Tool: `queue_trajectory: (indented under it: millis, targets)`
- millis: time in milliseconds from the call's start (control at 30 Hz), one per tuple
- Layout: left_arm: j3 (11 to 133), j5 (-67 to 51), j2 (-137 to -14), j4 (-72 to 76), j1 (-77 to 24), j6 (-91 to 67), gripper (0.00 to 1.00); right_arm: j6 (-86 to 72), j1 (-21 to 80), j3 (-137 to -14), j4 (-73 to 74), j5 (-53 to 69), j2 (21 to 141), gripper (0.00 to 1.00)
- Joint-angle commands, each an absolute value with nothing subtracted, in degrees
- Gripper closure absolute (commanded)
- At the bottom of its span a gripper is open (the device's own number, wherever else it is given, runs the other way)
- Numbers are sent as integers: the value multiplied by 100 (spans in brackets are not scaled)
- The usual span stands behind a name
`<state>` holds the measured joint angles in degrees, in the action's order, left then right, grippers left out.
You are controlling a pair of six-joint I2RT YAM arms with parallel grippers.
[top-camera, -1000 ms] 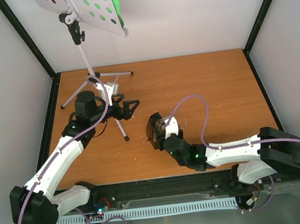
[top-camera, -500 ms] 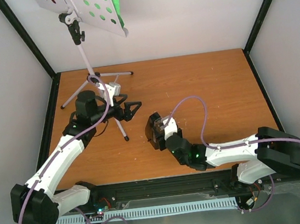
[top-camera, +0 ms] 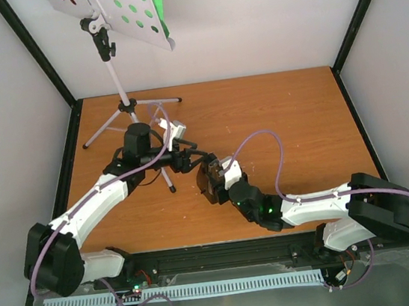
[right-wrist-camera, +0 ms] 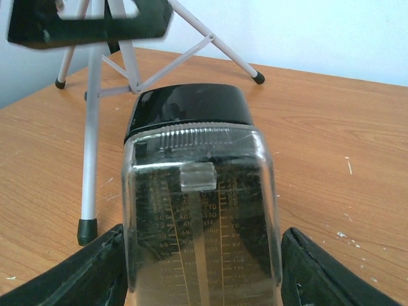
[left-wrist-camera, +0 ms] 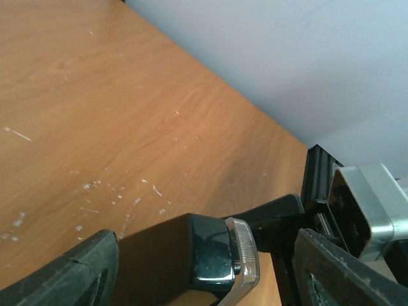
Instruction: Pack up the instrument practice props
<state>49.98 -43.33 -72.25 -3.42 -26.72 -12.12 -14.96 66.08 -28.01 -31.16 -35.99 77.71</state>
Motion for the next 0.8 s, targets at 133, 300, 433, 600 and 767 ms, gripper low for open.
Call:
queue_trajectory:
  millis: [133, 300, 433, 600, 767]
  targets:
    - [5214, -5025, -7772, -214, -2812, -1213, 38, -1526, 6505, -2560, -2768, -3025, 7886, 38]
    - [5238, -5054, -7904, -252, -2821, -1233, 50, -1389, 6504, -2557, -2777, -2934, 7924, 37]
    - [5249, -5045, -7944, -275, -2828, -1239, 54, -1358, 6505, -2556, -2725, -2923, 7886, 37]
    - [5258, -5038, -7967, -296, -2830, -1218, 58, -1322, 6480, -2592, -2656, -2935, 7936, 37]
    - [5275, -4963, -7935, -330, -2830, -1184, 57, -1281, 6456, -2589, -2634, -2865, 7931, 34]
